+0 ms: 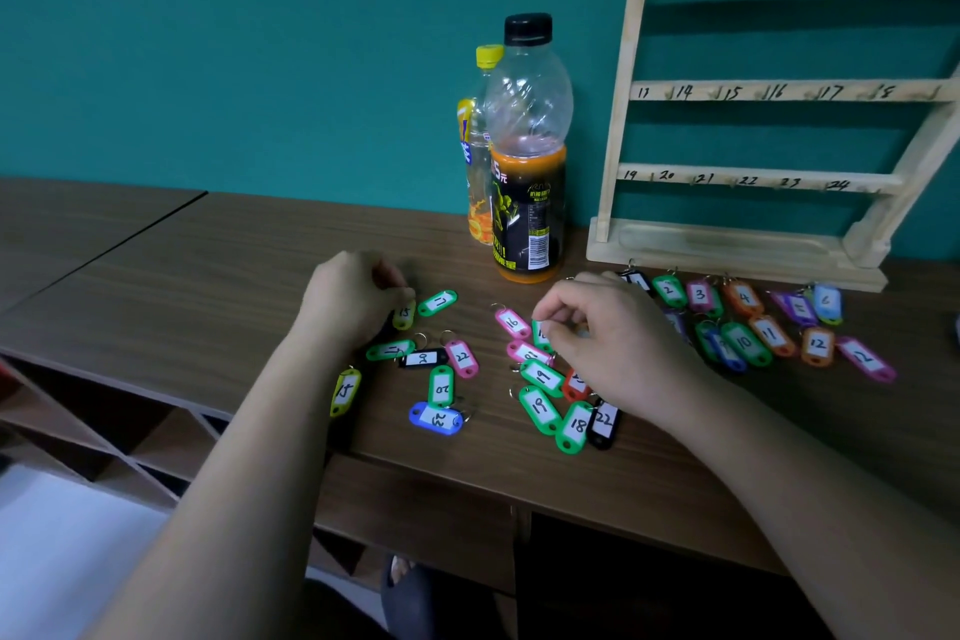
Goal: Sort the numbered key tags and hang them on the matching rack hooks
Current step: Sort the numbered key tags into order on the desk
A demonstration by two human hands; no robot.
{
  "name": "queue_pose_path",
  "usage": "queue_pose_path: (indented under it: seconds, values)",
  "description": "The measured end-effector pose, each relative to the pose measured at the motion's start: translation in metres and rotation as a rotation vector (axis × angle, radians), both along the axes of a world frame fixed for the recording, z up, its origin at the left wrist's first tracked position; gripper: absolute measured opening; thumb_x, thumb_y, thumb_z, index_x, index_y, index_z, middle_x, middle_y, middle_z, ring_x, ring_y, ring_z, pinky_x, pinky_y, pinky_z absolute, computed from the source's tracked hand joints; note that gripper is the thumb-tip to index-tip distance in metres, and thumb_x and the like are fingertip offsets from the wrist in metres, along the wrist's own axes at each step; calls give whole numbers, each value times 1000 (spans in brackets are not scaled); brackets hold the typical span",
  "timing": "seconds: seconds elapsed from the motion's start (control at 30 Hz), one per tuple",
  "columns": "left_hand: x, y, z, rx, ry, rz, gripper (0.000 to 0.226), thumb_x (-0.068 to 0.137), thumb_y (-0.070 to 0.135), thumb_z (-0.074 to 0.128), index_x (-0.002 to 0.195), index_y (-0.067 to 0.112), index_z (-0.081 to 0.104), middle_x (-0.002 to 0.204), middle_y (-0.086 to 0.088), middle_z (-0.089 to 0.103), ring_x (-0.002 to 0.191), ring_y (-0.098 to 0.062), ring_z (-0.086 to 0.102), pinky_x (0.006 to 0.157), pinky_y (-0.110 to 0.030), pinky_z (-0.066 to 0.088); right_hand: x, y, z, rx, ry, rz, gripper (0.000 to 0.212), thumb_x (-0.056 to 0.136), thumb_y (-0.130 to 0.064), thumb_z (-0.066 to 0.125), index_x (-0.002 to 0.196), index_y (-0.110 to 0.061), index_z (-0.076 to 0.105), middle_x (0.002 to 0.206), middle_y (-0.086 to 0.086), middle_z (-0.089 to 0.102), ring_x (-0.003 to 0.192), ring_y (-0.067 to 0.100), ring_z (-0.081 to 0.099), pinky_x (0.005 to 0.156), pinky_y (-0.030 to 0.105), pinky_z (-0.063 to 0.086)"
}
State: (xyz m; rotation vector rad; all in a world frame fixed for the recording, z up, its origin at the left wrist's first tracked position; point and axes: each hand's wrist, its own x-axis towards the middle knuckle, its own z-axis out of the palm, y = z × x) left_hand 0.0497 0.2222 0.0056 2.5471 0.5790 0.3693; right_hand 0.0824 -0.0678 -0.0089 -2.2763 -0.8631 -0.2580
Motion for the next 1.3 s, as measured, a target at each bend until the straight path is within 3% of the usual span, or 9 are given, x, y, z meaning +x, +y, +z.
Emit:
queue_pose_path:
  seconds: [0.17, 0.3, 0.37, 0.47, 0.6, 0.87, 1.0, 1.17, 1.3]
  values:
    - [-10, -3, 13, -66, -116, 19, 13, 85, 28, 85, 79, 26, 75, 79, 7, 74, 77, -10, 68, 57, -23, 44, 1, -2, 4, 25, 10, -18, 10, 95, -18, 74, 96, -27, 78, 89, -15, 66, 93, 5, 60, 82, 31, 54]
    - [-23, -18, 29, -115, -221, -107, 15, 89, 15, 76, 80, 27, 75, 80, 13, 76, 79, -5, 67, 67, -26, 45, -4, 1, 11, 91, 95, 4, 7, 98, -26, 74, 103, -27, 77, 93, -18, 69, 94, -4, 62, 78, 11, 47]
    - [-27, -31, 36, -241, -249, -244, 11, 88, 20, 83, 82, 26, 75, 81, 9, 77, 74, -5, 65, 68, -28, 48, -9, 3, 17, 157, 166, 41, 13, 97, -33, 75, 108, -28, 77, 94, -18, 71, 94, -5, 64, 78, 8, 46]
    - [-30, -54, 42, -334, -262, -396, 14, 84, 28, 89, 85, 24, 75, 83, 0, 75, 67, -6, 61, 62, -21, 47, -15, 5, 25, 235, 228, 81, 20, 95, -39, 78, 112, -29, 76, 95, -18, 74, 94, -3, 67, 79, 11, 49]
    - [-29, -75, 39, -403, -272, -469, 14, 83, 25, 89, 87, 21, 76, 80, -6, 72, 68, -4, 57, 63, -16, 44, -15, 5, 25, 296, 271, 89, 12, 94, -27, 81, 106, -25, 79, 91, -13, 78, 87, 3, 73, 82, 30, 61]
    - [-24, -89, 38, -478, -286, -541, 12, 85, 24, 88, 89, 21, 77, 86, -7, 77, 76, -18, 68, 77, -32, 53, -9, -8, 30, 326, 341, 41, 11, 91, -18, 84, 100, -23, 79, 88, -7, 79, 83, 9, 75, 85, 44, 63]
    - [-22, -93, 33, -390, -272, -504, 10, 87, 29, 86, 87, 26, 76, 85, -5, 75, 81, -28, 69, 77, -41, 55, -7, -29, 35, 249, 313, -27, 10, 91, -23, 83, 99, -28, 79, 86, -10, 78, 81, 4, 74, 81, 37, 63]
    - [-26, -105, 24, -219, -173, -521, 10, 89, 30, 84, 85, 33, 75, 84, 13, 76, 78, -8, 71, 75, -38, 60, -10, -65, 35, 183, 335, -113, 11, 92, -29, 81, 102, -33, 77, 87, -13, 79, 81, 0, 73, 81, 36, 60]
    - [-25, -109, 21, -129, -131, -504, 10, 90, 28, 82, 85, 34, 75, 83, 18, 75, 78, 3, 68, 66, -17, 47, -10, -91, 36, 177, 331, -170, 14, 93, -30, 81, 104, -37, 76, 88, -16, 78, 81, -1, 73, 82, 36, 58]
